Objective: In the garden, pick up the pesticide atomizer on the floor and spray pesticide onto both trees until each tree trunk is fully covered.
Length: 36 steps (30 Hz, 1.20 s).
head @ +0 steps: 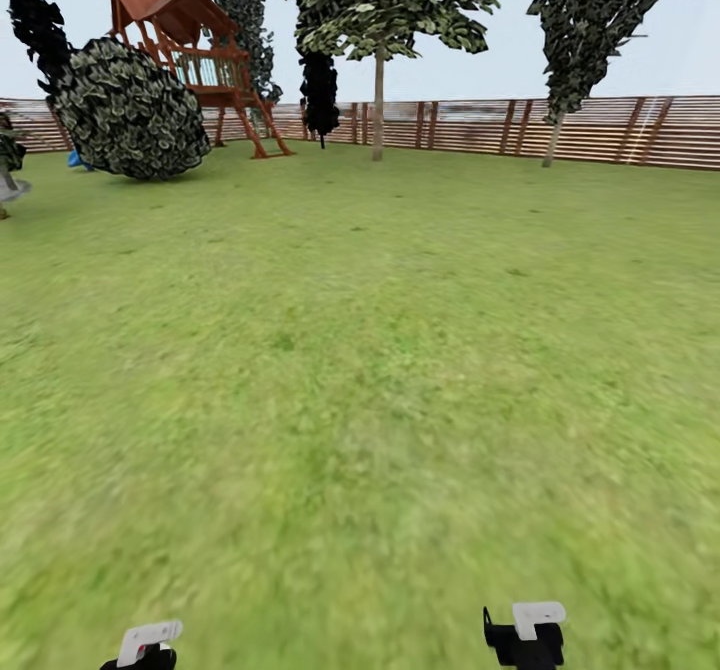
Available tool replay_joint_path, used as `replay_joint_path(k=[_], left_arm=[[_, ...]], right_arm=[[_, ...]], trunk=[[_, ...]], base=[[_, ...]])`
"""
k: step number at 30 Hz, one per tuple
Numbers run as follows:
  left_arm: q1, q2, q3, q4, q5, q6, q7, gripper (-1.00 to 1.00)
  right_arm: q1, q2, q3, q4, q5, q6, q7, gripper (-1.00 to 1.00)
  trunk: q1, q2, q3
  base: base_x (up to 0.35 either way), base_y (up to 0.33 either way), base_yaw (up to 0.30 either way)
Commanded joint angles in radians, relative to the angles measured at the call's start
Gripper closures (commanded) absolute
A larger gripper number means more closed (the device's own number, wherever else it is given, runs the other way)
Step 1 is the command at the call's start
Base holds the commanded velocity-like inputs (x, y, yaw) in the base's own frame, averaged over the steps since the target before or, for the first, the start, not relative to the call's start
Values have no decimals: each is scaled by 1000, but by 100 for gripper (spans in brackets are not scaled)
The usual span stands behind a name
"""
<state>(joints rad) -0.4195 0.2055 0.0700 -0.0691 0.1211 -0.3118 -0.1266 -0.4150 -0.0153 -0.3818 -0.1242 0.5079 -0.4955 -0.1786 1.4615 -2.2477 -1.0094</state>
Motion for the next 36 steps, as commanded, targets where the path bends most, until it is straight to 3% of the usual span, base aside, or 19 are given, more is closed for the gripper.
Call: replay_joint_path(k=[1, 9, 25, 36], left_arm=[[-1, 0, 7, 2, 9, -1, -10, 100], [-1, 0, 8, 2, 9, -1, -10, 100], [-1, 0, 8, 2, 9, -1, -10, 100], [-1, 0, 8, 2, 9, -2, -10, 100]], right_arm=[[-1, 0, -5, 1, 11, -3, -5, -100], [-1, 0, -6, 1, 11, -3, -5, -100], [-1, 0, -5, 1, 11, -3, -5, -100], [-1, 0, -6, 0, 12, -3, -5, -100]], trunk=[[0, 0, 1], [0, 0, 11], [0, 0, 34], [0, 0, 35]], base=[[340, 0, 165], [340, 0, 68], [340, 13, -158], [340, 56, -14]])
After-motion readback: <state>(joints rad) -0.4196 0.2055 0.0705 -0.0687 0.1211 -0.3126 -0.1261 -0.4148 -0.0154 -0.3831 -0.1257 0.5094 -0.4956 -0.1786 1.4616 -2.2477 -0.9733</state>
